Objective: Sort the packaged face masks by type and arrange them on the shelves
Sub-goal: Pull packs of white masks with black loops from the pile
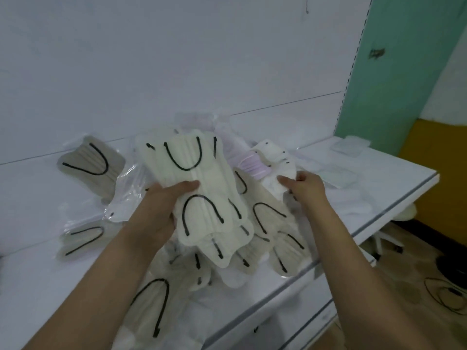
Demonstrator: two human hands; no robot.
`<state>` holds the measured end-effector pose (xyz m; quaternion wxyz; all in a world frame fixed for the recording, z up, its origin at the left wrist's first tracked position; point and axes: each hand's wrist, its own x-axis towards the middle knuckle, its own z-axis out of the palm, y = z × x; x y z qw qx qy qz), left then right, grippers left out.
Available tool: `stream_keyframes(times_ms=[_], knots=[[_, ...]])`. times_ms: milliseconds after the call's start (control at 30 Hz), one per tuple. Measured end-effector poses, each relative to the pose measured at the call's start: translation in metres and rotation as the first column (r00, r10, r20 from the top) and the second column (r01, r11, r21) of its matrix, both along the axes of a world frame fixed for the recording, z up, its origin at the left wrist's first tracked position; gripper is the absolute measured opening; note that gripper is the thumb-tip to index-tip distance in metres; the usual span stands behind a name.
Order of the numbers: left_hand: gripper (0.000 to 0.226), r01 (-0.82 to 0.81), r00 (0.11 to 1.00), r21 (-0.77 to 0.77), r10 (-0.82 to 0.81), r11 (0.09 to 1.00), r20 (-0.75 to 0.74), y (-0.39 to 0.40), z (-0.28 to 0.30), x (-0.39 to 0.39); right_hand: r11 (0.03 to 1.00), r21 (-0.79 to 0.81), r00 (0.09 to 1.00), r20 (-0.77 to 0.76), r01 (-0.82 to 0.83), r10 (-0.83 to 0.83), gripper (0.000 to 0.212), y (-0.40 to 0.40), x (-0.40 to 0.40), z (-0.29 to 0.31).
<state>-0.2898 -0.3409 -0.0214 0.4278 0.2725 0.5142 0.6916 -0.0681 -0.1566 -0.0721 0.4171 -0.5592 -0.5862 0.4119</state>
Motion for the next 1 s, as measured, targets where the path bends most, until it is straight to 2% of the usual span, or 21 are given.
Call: stream_keyframes(times_ms=[67, 133, 200, 233, 300, 400, 500, 567, 633, 667, 733, 767, 800, 833, 900, 933, 967, 1000], knots=[[0.037, 0.017, 1.000, -0.018, -0.017, 1.000, 0.006, 0.004, 0.002, 0.004, 0.954, 0.251, 0.976, 0.102, 0.164, -0.195, 0.024, -0.002, 0.003, 0.014], [0.036, 0.027, 1.000, -0.025, -0.027, 0.999, 0.016, 0.007, 0.003, 0.007, 0.859, 0.427, 0.956, -0.045, 0.281, -0.290, 0.017, -0.012, 0.006, 0.031], [0.033, 0.030, 0.999, -0.046, -0.028, 0.999, 0.046, 0.010, 0.001, 0.010, 0.793, 0.510, 0.942, -0.217, 0.332, -0.255, 0.019, -0.031, 0.003, 0.047], [0.032, 0.037, 0.997, -0.064, -0.032, 0.997, 0.069, 0.012, 0.001, 0.012, 0.766, 0.556, 0.944, -0.247, 0.323, -0.220, 0.021, -0.042, 0.001, 0.054], [0.026, 0.063, 0.993, -0.111, -0.051, 0.992, 0.109, 0.016, 0.000, 0.017, 0.714, 0.667, 0.972, -0.220, 0.213, -0.084, 0.021, -0.060, -0.004, 0.060], [0.021, 0.111, 0.981, -0.180, -0.078, 0.977, 0.178, 0.021, -0.002, 0.026, 0.623, 0.773, 0.964, -0.060, -0.121, 0.261, 0.042, -0.083, -0.010, 0.046], [0.036, 0.223, 0.950, -0.198, -0.168, 0.954, 0.263, 0.025, -0.004, 0.029, 0.481, 0.798, 0.891, 0.145, -0.362, 0.429, 0.035, -0.098, -0.022, 0.010], [0.054, 0.312, 0.909, -0.182, -0.237, 0.933, 0.343, 0.025, -0.006, 0.027, 0.442, 0.744, 0.828, 0.265, -0.502, 0.495, 0.029, -0.102, -0.031, -0.012], [0.070, 0.374, 0.872, -0.129, -0.301, 0.918, 0.385, 0.023, -0.008, 0.026, 0.485, 0.620, 0.760, 0.307, -0.617, 0.573, 0.029, -0.106, -0.031, -0.022], [0.070, 0.386, 0.876, -0.111, -0.326, 0.916, 0.356, 0.022, -0.008, 0.026, 0.505, 0.557, 0.730, 0.314, -0.660, 0.607, 0.028, -0.108, -0.028, -0.021], [0.051, 0.352, 0.922, -0.119, -0.322, 0.928, 0.214, 0.020, -0.009, 0.029, 0.517, 0.448, 0.665, 0.287, -0.730, 0.690, 0.042, -0.114, -0.022, -0.011], [0.042, 0.296, 0.951, -0.132, -0.279, 0.946, 0.135, 0.020, -0.010, 0.029, 0.540, 0.420, 0.661, 0.228, -0.729, 0.715, 0.050, -0.117, -0.020, -0.004], [0.036, 0.245, 0.968, -0.131, -0.235, 0.961, 0.081, 0.021, -0.010, 0.028, 0.595, 0.426, 0.703, 0.155, -0.682, 0.695, 0.054, -0.118, -0.019, 0.000], [0.033, 0.209, 0.978, -0.122, -0.203, 0.970, 0.055, 0.021, -0.010, 0.028, 0.682, 0.441, 0.783, 0.085, -0.584, 0.616, 0.058, -0.118, -0.021, 0.003], [0.028, 0.156, 0.988, -0.087, -0.156, 0.984, 0.015, 0.022, -0.009, 0.026, 0.853, 0.400, 0.927, -0.024, -0.334, 0.374, 0.076, -0.115, -0.026, 0.008], [0.028, 0.143, 0.989, -0.067, -0.144, 0.987, -0.013, 0.022, -0.008, 0.027, 0.907, 0.336, 0.956, -0.058, -0.252, 0.287, 0.082, -0.114, -0.029, 0.010], [0.030, 0.140, 0.989, -0.050, -0.142, 0.989, -0.036, 0.022, -0.007, 0.029, 0.942, 0.271, 0.971, -0.076, -0.199, 0.227, 0.080, -0.111, -0.032, 0.012], [0.032, 0.148, 0.987, -0.032, -0.150, 0.988, -0.052, 0.022, -0.007, 0.031, 0.964, 0.205, 0.977, -0.095, -0.169, 0.192, 0.069, -0.106, -0.034, 0.011]])
